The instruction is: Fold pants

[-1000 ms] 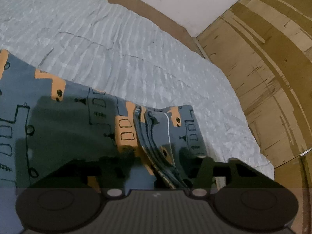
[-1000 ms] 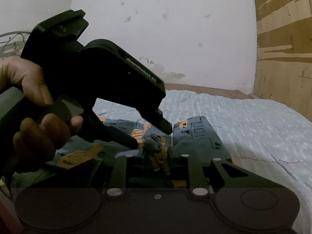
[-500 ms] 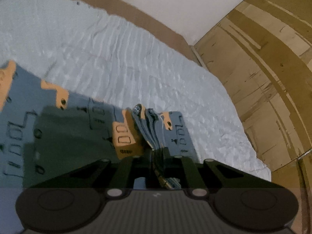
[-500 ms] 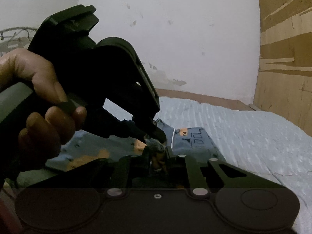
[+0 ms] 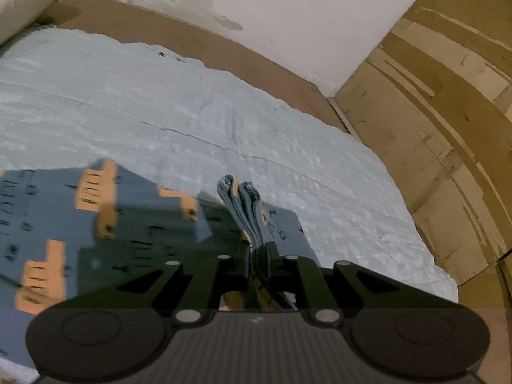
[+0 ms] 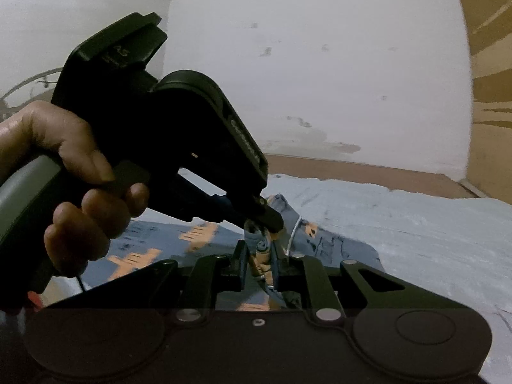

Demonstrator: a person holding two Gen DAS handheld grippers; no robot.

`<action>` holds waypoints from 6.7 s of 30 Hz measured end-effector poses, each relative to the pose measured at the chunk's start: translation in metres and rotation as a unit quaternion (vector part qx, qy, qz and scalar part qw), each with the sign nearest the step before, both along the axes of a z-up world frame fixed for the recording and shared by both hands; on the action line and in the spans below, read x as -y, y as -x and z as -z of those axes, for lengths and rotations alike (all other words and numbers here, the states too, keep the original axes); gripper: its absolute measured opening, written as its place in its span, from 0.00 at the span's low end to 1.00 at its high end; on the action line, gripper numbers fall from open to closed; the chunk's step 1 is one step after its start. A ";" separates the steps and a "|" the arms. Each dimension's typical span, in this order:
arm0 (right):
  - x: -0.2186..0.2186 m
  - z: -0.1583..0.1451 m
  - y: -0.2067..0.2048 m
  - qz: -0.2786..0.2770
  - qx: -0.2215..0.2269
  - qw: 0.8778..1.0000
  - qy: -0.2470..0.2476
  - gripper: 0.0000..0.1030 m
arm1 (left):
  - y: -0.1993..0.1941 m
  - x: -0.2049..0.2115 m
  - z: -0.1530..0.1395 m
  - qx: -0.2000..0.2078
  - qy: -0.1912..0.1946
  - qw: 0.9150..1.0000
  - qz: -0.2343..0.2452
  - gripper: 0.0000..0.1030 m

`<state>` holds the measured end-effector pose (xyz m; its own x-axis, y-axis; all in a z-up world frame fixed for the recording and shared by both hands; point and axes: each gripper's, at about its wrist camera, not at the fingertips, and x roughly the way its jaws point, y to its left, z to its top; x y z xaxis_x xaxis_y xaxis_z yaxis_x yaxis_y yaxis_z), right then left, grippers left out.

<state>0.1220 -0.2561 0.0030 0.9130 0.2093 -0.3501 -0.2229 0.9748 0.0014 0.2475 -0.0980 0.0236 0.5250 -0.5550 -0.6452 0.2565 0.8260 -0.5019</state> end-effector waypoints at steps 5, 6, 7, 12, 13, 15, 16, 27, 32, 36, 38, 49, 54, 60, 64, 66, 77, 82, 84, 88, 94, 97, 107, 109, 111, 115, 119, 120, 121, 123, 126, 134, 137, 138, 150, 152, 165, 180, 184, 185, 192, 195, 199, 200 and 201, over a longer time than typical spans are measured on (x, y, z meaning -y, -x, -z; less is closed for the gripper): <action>-0.027 -0.002 -0.007 -0.033 -0.005 0.999 0.000 0.15 | 0.002 -0.036 -0.002 0.000 -0.013 1.000 -0.019 0.09; -0.034 -0.002 -0.009 -0.041 -0.009 0.999 -0.001 0.15 | 0.002 -0.043 -0.001 0.000 -0.015 1.000 -0.023 0.09; -0.037 -0.002 -0.011 -0.047 -0.011 0.999 -0.002 0.15 | 0.003 -0.052 0.000 -0.002 -0.017 0.999 -0.028 0.09; -0.065 0.003 -0.019 -0.078 -0.025 0.997 0.010 0.15 | 0.003 -0.088 0.014 -0.020 -0.015 0.998 -0.052 0.09; -0.072 0.007 -0.022 -0.083 -0.030 0.996 0.015 0.15 | 0.003 -0.094 0.019 -0.025 -0.013 0.998 -0.057 0.09; -0.080 0.011 -0.026 -0.088 -0.038 0.995 0.021 0.15 | 0.002 -0.101 0.027 -0.028 -0.011 0.998 -0.059 0.09; -0.083 0.014 -0.029 -0.090 -0.042 0.995 0.025 0.15 | 0.002 -0.103 0.032 -0.029 -0.012 0.998 -0.059 0.09; -0.088 0.032 -0.042 -0.094 -0.073 0.992 0.042 0.33 | 0.006 -0.121 0.059 -0.053 0.005 0.997 -0.061 0.18; -0.066 0.029 -0.036 -0.082 -0.059 0.995 0.025 0.74 | 0.004 -0.126 0.058 -0.052 0.000 0.996 -0.067 0.32; -0.048 0.024 -0.028 -0.065 -0.038 0.997 0.018 0.96 | 0.007 -0.122 0.052 -0.021 -0.034 0.996 -0.082 0.60; -0.037 0.023 -0.031 -0.040 -0.029 0.999 0.018 0.99 | 0.006 -0.116 0.050 -0.006 -0.053 0.994 -0.091 0.70; 0.016 0.031 -0.110 0.071 -0.108 0.991 0.038 0.99 | -0.014 -0.094 0.059 0.019 -0.108 0.983 -0.149 0.96; 0.028 0.041 -0.147 0.078 -0.142 0.982 0.095 0.99 | -0.017 -0.088 0.066 0.034 -0.151 0.975 -0.160 0.97; 0.051 0.054 -0.173 0.114 -0.155 0.976 0.102 0.99 | -0.011 -0.090 0.072 0.045 -0.166 0.974 -0.149 0.98; 0.066 0.063 -0.163 0.146 -0.153 0.975 0.067 0.99 | -0.003 -0.090 0.074 0.051 -0.176 0.973 -0.144 0.98; 0.067 0.063 -0.151 0.158 -0.148 0.974 0.063 0.99 | 0.003 -0.091 0.074 0.054 -0.178 0.972 -0.145 0.98; 0.061 0.068 -0.071 0.168 -0.100 0.976 0.099 0.99 | 0.049 -0.089 0.071 0.094 -0.214 0.963 -0.135 0.98; 0.063 0.072 -0.046 0.176 -0.081 0.977 0.088 0.99 | 0.067 -0.088 0.068 0.113 -0.229 0.958 -0.131 0.98; 0.064 0.072 -0.041 0.178 -0.081 0.977 0.082 0.99 | 0.073 -0.090 0.067 0.114 -0.229 0.958 -0.131 0.99; 0.064 0.072 -0.038 0.182 -0.078 0.977 0.079 0.99 | 0.083 -0.093 0.067 0.118 -0.228 0.957 -0.131 0.99; 0.059 0.069 -0.032 0.187 -0.074 0.976 0.086 0.99 | 0.096 -0.105 0.054 0.118 -0.204 0.961 -0.147 0.99; 0.055 0.059 -0.025 0.189 -0.046 0.978 0.078 0.99 | 0.103 -0.118 0.045 0.116 -0.184 0.962 -0.168 0.99; -0.004 0.037 -0.055 0.087 -0.017 0.994 0.065 0.99 | 0.109 -0.175 0.030 0.112 -0.192 0.943 -0.249 0.99; -0.020 0.035 -0.064 0.063 -0.017 0.996 0.063 0.99 | 0.104 -0.189 0.033 0.104 -0.199 0.937 -0.268 0.99; -0.036 0.034 -0.073 0.039 -0.016 0.997 0.066 0.99 | 0.099 -0.201 0.036 0.102 -0.197 0.933 -0.283 0.99; -0.066 0.035 -0.090 0.009 -0.014 0.996 0.084 0.99 | 0.083 -0.216 0.043 0.101 -0.198 0.929 -0.296 0.99; -0.081 0.043 -0.104 0.009 -0.025 0.994 0.103 0.99 | 0.069 -0.222 0.050 0.107 -0.197 0.929 -0.295 0.99; -0.083 0.047 -0.106 0.012 -0.030 0.994 0.106 0.99 | 0.065 -0.224 0.053 0.107 -0.195 0.930 -0.294 0.99; -0.084 0.052 -0.108 0.013 -0.035 0.993 0.112 0.99 | 0.063 -0.224 0.057 0.105 -0.193 0.931 -0.293 0.99; -0.084 0.061 -0.107 0.009 -0.037 0.993 0.115 0.99 | 0.058 -0.226 0.064 0.098 -0.187 0.933 -0.292 0.99; -0.082 0.066 -0.105 0.009 -0.033 0.994 0.108 0.99 | 0.057 -0.227 0.073 0.103 -0.180 0.932 -0.297 0.99; -0.080 0.072 -0.099 0.014 -0.012 0.995 0.098 0.99 | 0.060 -0.197 0.068 0.138 -0.195 0.938 -0.251 0.99; -0.082 0.073 -0.099 0.015 -0.007 0.995 0.102 0.99 | 0.061 -0.186 0.064 0.156 -0.211 0.932 -0.250 0.99; -0.082 0.073 -0.099 0.015 -0.006 0.995 0.102 0.99 | 0.062 -0.183 0.062 0.166 -0.214 0.930 -0.249 0.99; -0.080 0.073 -0.099 0.014 -0.006 0.995 0.095 0.99 | 0.053 -0.218 0.076 0.106 -0.134 0.938 -0.302 0.99; -0.079 0.073 -0.099 0.014 -0.006 0.995 0.096 0.99 | 0.055 -0.224 0.076 0.106 -0.105 0.940 -0.308 0.99; -0.080 0.074 -0.097 0.015 -0.002 0.995 0.096 0.99 | 0.066 -0.262 0.089 0.093 0.051 0.929 -0.354 0.78; -0.078 0.072 -0.097 0.015 -0.007 0.996 0.089 0.99 | 0.072 -0.276 0.082 0.082 0.102 0.912 -0.390 0.19; -0.079 0.073 -0.095 0.019 0.003 0.996 0.093 0.99 | 0.073 -0.254 0.057 0.126 0.091 0.920 -0.360 0.18; -0.080 0.073 -0.094 0.021 0.008 0.995 0.096 0.99 | 0.073 -0.247 0.050 0.137 0.087 0.923 -0.350 0.18; -0.075 0.068 -0.085 0.026 0.025 0.996 0.080 0.99 | 0.073 -0.192 0.006 0.197 0.054 0.940 -0.273 0.18; -0.058 0.050 -0.067 0.041 0.064 0.995 0.064 0.99 | 0.074 -0.167 -0.009 0.217 0.037 0.945 -0.242 0.18; -0.029 0.035 -0.042 0.061 0.090 0.989 0.095 0.99 | 0.070 -0.130 -0.023 0.229 0.019 0.954 -0.195 0.18; -0.018 0.033 -0.037 0.070 0.088 0.989 0.097 0.99 | 0.069 -0.119 -0.025 0.231 0.011 0.955 -0.183 0.18; -0.008 0.031 -0.033 0.080 0.085 0.988 0.098 0.99 | 0.068 -0.108 -0.027 0.233 0.003 0.958 -0.169 0.18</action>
<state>0.1546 -0.2486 -0.0284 0.9781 0.0018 -0.2084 -0.0476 0.9755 -0.2150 0.1794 0.0098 0.0506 0.9054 -0.3053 -0.2951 0.1720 0.8991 -0.4025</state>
